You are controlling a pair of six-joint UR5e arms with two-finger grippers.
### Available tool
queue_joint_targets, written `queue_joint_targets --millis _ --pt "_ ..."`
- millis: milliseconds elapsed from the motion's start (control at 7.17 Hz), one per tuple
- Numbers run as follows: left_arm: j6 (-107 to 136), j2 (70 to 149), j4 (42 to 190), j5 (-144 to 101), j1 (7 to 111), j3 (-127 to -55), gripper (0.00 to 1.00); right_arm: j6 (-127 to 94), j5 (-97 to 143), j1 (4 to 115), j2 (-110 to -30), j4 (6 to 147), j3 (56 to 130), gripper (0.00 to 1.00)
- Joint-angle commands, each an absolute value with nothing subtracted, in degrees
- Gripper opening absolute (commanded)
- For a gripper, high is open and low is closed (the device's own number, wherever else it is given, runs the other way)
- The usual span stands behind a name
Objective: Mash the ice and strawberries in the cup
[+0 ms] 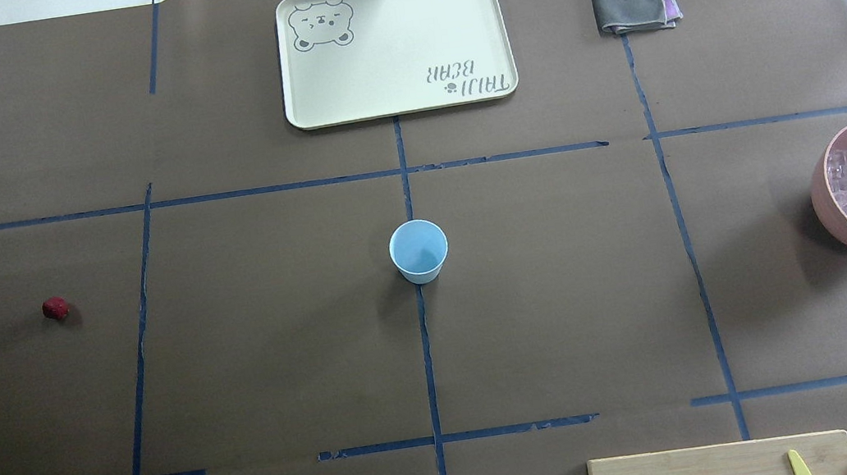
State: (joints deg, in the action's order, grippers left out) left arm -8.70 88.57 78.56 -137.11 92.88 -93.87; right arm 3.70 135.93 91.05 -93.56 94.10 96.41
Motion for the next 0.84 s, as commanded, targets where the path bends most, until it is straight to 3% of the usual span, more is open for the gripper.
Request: queue_joint_targets --millis 0,697 --pt "-8.7 88.5 78.7 -137.1 92.7 -93.9 1.0 3.4 134.9 91.0 -93.0 94.1 96.4 1.0" --pt "-8.7 88.6 78.7 -136.9 92.7 -93.8 1.0 3.3 134.7 90.8 -92.4 94.0 96.3 1.0"
